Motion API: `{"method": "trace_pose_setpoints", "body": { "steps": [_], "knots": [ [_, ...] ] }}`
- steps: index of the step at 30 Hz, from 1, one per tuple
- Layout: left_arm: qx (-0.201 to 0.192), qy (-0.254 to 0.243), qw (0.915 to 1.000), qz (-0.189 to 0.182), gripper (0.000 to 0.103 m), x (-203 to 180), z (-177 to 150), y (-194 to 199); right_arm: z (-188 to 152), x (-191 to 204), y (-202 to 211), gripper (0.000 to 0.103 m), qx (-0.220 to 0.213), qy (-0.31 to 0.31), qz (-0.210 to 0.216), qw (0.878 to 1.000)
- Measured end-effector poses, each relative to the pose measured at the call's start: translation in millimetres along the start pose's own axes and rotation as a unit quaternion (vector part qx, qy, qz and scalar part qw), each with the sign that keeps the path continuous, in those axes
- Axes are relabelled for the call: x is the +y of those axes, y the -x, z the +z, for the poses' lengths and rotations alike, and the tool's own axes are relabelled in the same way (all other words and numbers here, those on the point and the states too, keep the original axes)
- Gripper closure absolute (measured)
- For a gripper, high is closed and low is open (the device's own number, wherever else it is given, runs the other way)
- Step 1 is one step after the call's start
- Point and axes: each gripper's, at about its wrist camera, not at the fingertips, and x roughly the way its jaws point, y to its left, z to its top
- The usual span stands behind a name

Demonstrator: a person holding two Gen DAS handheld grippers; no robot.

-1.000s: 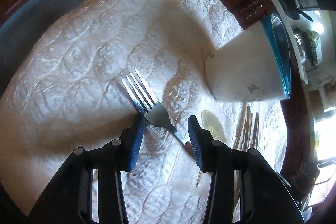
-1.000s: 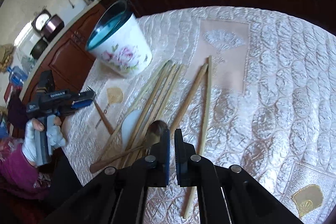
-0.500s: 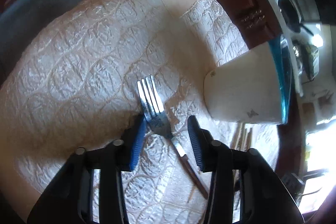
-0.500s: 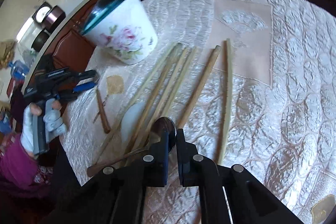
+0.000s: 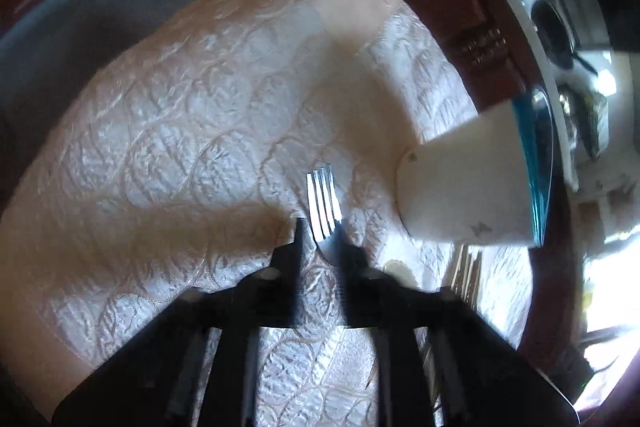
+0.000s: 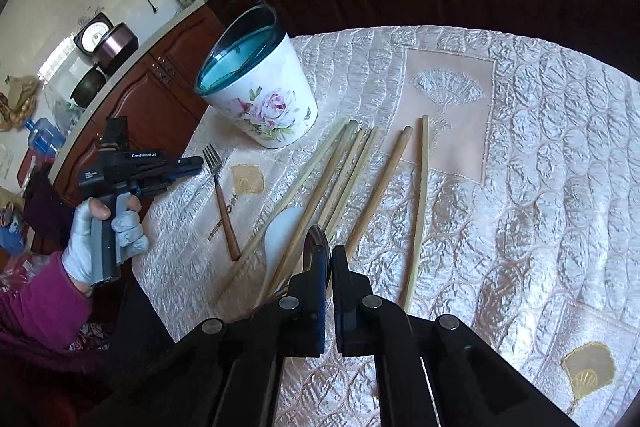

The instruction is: Organize utensils

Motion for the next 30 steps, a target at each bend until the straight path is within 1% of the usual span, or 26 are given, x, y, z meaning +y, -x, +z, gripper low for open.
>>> {"method": "trace_pose_setpoints", "body": {
  "steps": [1,5,7,8,11,12,13,14,15,17,20,23,27,30],
  "knots": [
    [0.000,0.001,1.0000,-0.005,0.073,1.3,-0.9,-0.7,-1.6,-0.5,0.6,0.100,0.000,-0.002,0.001,1.000],
    [-0.006,-0.030,0.9995,0.007,0.073,-9.8,-0.9,-10.0,-5.0,-4.2,0.6,0.100,0.000,-0.013,0.002,1.000],
    [-0.012,-0.031,0.9994,0.004,0.073,-12.3,1.9,-15.1,-5.1,-5.6,1.1,0.100,-0.001,-0.018,0.004,1.000],
    [-0.014,-0.032,0.9994,0.001,0.071,-13.8,4.0,-18.0,-5.3,-5.6,1.3,0.100,-0.001,-0.019,0.005,1.000],
    [-0.016,-0.052,0.9985,0.002,0.072,-20.3,5.7,-23.5,-4.2,-4.1,1.0,0.100,-0.002,-0.018,0.004,1.000],
    [-0.014,-0.065,0.9977,0.009,0.074,-24.0,5.5,-24.7,-3.8,-3.6,1.3,0.100,-0.002,-0.018,0.004,1.000],
    [-0.012,-0.078,0.9966,0.022,0.096,-27.1,5.2,-26.0,-2.6,-2.2,1.7,0.100,-0.003,-0.017,0.005,1.000],
    [-0.003,-0.082,0.9963,0.023,0.101,-27.9,5.5,-29.2,-1.0,-0.4,1.8,0.100,-0.004,-0.015,0.005,1.000],
    [0.005,-0.078,0.9969,0.015,0.101,-26.2,4.9,-30.1,0.8,2.8,3.6,0.100,-0.007,-0.011,0.005,1.000],
    [0.003,-0.080,0.9967,0.014,0.101,-26.7,3.6,-25.6,4.1,7.8,6.7,0.100,-0.013,-0.002,0.003,1.000],
    [-0.005,-0.087,0.9962,-0.001,0.102,-30.3,0.9,-7.6,9.6,17.2,15.5,0.100,-0.025,0.009,0.005,1.000],
    [-0.019,-0.108,0.9939,-0.011,0.103,-39.1,-0.6,21.7,16.9,28.3,28.0,0.100,-0.041,0.023,0.009,0.999],
    [-0.055,-0.153,0.9867,-0.006,0.102,-59.6,-0.8,67.6,28.6,40.7,42.1,0.100,-0.065,0.040,0.011,0.997],
    [-0.083,-0.170,0.9818,-0.013,0.102,-74.7,2.6,100.6,40.4,46.5,51.0,0.100,-0.082,0.049,0.009,0.995]
  ]
}}
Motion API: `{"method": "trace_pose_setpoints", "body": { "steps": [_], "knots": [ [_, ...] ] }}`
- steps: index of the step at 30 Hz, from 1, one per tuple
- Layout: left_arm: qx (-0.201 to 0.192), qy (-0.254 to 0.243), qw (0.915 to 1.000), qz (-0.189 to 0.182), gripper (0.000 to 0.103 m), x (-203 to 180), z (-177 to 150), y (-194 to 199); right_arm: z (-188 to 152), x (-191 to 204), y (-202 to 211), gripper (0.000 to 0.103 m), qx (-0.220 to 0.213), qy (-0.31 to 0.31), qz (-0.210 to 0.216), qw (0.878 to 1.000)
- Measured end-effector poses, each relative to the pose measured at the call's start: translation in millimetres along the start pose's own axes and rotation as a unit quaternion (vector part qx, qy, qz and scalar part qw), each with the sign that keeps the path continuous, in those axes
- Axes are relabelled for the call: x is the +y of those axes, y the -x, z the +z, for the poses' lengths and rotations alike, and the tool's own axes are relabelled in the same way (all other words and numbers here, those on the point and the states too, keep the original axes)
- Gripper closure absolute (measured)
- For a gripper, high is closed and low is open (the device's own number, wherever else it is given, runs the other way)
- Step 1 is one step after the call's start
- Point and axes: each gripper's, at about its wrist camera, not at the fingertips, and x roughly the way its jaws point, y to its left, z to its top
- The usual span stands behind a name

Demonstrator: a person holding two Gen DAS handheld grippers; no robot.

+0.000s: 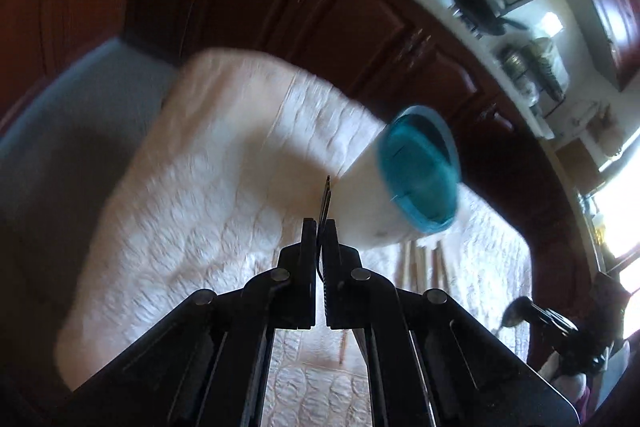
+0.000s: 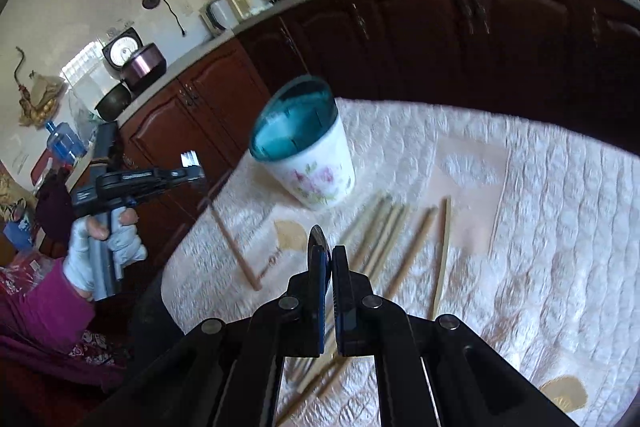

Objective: Organize utensils
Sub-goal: 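Carry the fork with the left tool into the holder while the right tool drops the spoon in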

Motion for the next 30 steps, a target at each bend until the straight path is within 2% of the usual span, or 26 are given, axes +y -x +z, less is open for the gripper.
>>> {"method": "trace_pose_setpoints", "body": {
  "steps": [8,12,16,20,24,30],
  "knots": [
    [-0.065,-0.039,0.9971,-0.006,0.102,-33.1,46.8,55.1,60.3,7.9,10.0,0.100,-0.059,0.019,-0.028,0.998],
    [-0.100,-0.051,0.9936,0.005,0.102,-53.3,78.0,61.7,103.5,18.7,5.3,0.100,-0.086,0.039,-0.061,0.994],
    [-0.126,-0.075,0.9889,0.022,0.102,-75.1,102.7,50.6,135.3,29.9,-10.7,0.100,-0.096,0.064,-0.097,0.989],
    [-0.147,-0.088,0.9837,0.054,0.102,-86.9,118.2,27.8,152.2,42.2,-34.7,0.100,-0.101,0.095,-0.143,0.980],
    [-0.156,-0.111,0.9778,0.086,0.102,-97.3,117.1,1.4,158.3,46.7,-58.4,0.100,-0.100,0.122,-0.181,0.971],
    [-0.167,-0.163,0.9622,0.140,0.102,-109.5,100.9,-34.4,153.3,49.5,-94.0,0.100,-0.071,0.147,-0.189,0.968]
  ]
}}
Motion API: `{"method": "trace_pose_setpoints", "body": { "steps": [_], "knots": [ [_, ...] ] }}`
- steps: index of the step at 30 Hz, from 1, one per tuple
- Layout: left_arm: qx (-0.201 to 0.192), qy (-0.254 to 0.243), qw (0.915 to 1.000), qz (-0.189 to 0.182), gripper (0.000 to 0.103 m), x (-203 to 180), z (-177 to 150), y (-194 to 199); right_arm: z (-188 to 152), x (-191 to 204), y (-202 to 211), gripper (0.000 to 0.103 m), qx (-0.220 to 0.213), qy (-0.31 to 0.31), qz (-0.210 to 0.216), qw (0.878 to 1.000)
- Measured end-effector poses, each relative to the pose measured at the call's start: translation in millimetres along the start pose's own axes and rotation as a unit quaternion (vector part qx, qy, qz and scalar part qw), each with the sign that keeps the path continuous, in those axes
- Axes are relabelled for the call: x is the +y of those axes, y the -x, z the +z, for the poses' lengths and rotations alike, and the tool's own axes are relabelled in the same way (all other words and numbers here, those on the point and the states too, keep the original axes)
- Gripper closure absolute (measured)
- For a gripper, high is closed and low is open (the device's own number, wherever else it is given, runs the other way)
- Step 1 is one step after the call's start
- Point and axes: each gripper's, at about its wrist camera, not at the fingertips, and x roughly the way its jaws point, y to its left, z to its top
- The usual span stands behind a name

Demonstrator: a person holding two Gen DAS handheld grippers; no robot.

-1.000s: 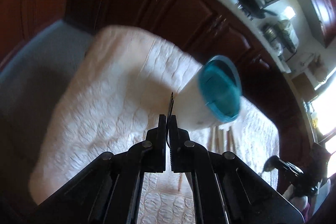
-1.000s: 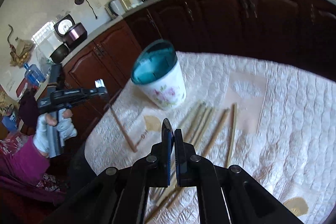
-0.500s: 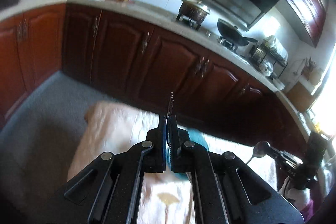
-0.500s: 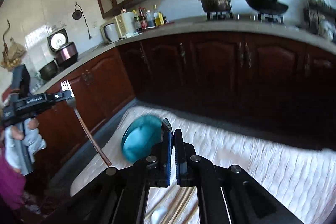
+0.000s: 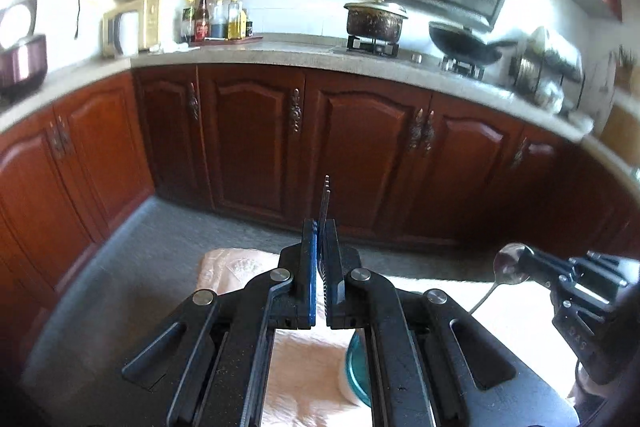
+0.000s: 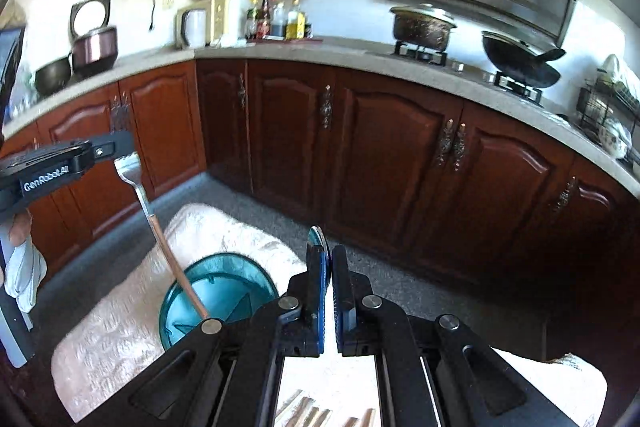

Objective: Organize utensils
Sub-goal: 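Carry the fork with the left tool into the holder while the right tool drops the spoon in, then withdraw both tools from the holder toward the chopsticks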

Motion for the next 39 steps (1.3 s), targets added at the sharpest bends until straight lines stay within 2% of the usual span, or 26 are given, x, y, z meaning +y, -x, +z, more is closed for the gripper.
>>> {"method": "trace_pose_setpoints", "body": {
  "steps": [8,14,17,21,24,26,28,34,39],
  "knots": [
    [0.032,-0.016,0.9994,0.003,0.102,-14.4,-34.0,-25.3,-24.6,16.5,-28.2,0.100,0.042,0.008,0.022,0.999],
    [0.058,-0.016,0.9982,-0.001,0.102,-18.6,-46.2,-33.1,-32.8,14.0,-42.9,0.098,0.070,-0.016,0.061,0.996],
    [0.070,-0.010,0.9975,-0.005,0.102,-18.0,-50.1,-36.0,-35.9,8.0,-41.8,0.097,0.068,-0.045,0.083,0.993],
    [0.079,0.009,0.9968,-0.015,0.101,-12.8,-49.9,-34.1,-37.0,-0.5,-32.1,0.081,0.060,-0.069,0.099,0.991],
    [0.092,0.025,0.9951,-0.026,0.091,-6.7,-48.6,-31.5,-40.8,-6.5,-24.6,0.080,0.059,-0.083,0.104,0.989],
    [0.093,0.033,0.9946,-0.032,0.072,-3.8,-47.8,-28.4,-44.3,-9.4,-19.4,0.080,0.058,-0.094,0.108,0.988],
    [0.095,0.046,0.9935,-0.042,0.062,0.1,-48.1,-22.3,-49.0,-12.1,-12.7,0.080,0.057,-0.105,0.111,0.987],
    [0.103,0.061,0.9911,-0.057,0.058,4.2,-52.3,1.3,-61.1,-12.9,14.3,0.076,0.047,-0.123,0.113,0.985],
    [0.092,0.051,0.9928,-0.057,0.057,-3.1,-59.4,27.4,-73.5,-10.8,37.8,0.073,0.044,-0.139,0.104,0.984]
  ]
}}
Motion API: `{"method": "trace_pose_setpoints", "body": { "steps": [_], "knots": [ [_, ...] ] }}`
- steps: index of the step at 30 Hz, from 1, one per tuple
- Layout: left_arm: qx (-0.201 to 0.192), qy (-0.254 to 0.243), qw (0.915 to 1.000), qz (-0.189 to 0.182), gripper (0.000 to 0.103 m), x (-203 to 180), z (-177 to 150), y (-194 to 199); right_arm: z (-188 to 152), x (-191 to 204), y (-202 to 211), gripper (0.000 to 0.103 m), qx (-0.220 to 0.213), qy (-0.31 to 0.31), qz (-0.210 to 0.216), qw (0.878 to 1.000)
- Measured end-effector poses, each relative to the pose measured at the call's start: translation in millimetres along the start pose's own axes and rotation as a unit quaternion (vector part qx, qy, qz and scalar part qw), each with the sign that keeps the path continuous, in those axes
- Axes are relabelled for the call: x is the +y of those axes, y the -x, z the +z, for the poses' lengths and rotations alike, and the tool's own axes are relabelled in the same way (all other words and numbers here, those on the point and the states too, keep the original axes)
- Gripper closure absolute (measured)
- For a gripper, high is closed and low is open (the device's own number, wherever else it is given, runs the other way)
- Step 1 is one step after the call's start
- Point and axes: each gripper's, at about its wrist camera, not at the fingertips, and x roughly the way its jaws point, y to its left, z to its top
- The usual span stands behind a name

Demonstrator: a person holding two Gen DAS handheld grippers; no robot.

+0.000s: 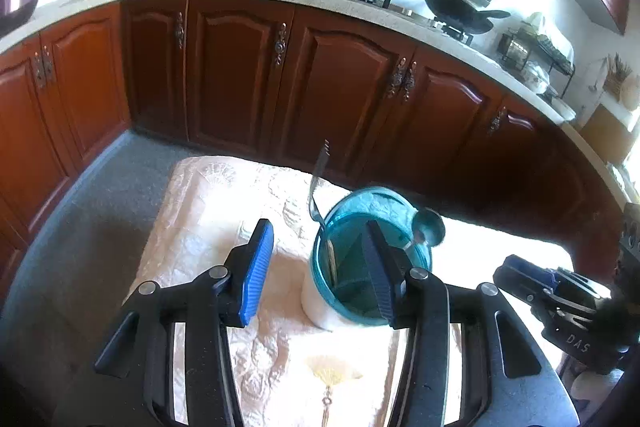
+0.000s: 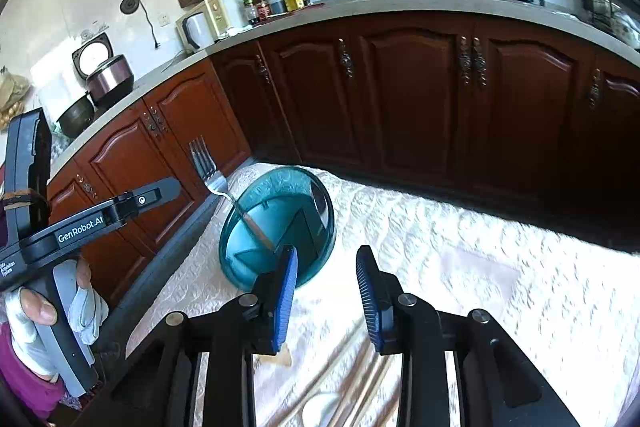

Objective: Organize utensils
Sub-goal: 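Withdraw both tools from the holder toward the chopsticks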

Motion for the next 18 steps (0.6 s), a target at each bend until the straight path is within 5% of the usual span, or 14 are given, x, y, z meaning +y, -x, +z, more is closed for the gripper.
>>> {"method": "trace_pose_setpoints", "body": {
  "steps": [18],
  "knots": [
    [0.007,-0.061,0.9981,-0.005,0.057,-47.2,-67.3,38.2,-68.3,-6.1,61.0,0.066,0.005,-0.044,-0.040,0.998]
  ]
}}
